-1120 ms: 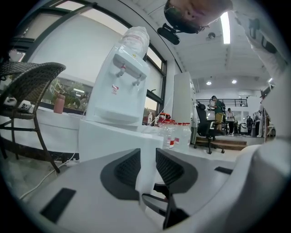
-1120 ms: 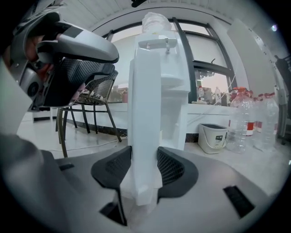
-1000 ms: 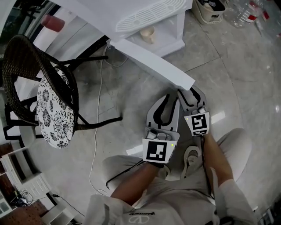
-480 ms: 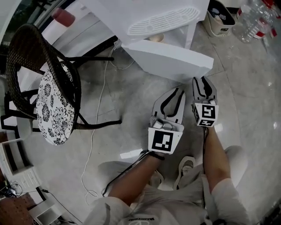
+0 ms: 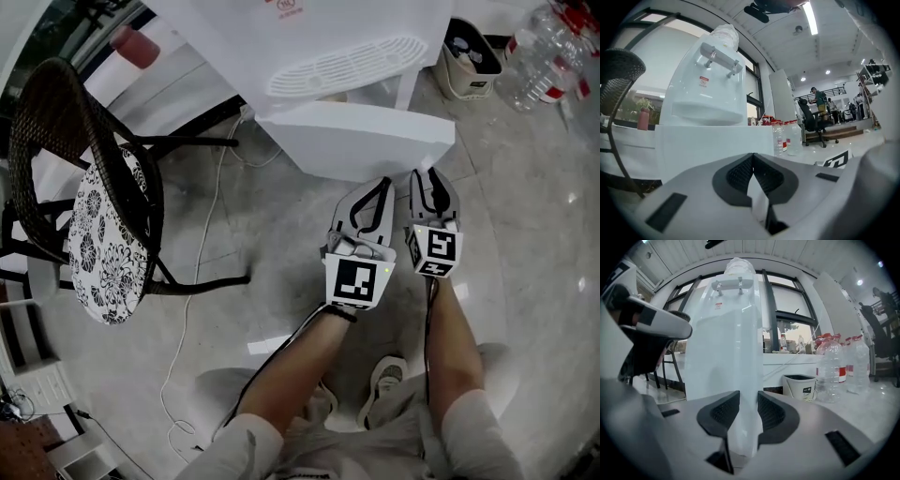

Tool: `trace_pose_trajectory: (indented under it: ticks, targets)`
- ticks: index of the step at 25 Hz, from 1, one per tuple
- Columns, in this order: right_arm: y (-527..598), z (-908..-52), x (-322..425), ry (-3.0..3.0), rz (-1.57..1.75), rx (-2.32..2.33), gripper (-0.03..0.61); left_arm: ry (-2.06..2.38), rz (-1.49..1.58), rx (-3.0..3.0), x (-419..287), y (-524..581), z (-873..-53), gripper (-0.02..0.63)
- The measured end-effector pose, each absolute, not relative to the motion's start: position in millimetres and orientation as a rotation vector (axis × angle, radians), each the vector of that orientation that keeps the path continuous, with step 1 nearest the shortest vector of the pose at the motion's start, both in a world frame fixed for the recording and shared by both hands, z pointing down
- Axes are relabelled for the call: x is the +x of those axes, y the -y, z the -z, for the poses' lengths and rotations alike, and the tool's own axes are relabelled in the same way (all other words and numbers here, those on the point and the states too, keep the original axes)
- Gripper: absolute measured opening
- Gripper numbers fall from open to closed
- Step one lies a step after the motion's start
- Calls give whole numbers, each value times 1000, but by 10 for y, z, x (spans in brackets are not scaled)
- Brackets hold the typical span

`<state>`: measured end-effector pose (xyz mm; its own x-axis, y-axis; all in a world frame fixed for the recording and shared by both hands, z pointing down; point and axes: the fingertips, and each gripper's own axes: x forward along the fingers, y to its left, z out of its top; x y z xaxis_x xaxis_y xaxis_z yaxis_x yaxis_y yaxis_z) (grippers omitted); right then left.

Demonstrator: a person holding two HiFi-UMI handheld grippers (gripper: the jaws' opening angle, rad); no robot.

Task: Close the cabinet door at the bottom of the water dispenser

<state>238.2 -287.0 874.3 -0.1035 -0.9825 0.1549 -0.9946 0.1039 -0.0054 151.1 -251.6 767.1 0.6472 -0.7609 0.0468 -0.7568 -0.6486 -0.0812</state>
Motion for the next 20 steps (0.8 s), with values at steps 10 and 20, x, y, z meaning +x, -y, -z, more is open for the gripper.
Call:
trace_pose_trajectory:
  ticks: [10, 20]
  targets:
    - [3224, -8731, 2518, 2275, -118, 2086, 124, -1283, 13, -2777, 1758, 3100, -7961, 8]
    - [3582, -8726, 2574, 2279, -124, 2063, 112, -1264, -22, -2753, 1765, 3476, -7840, 8]
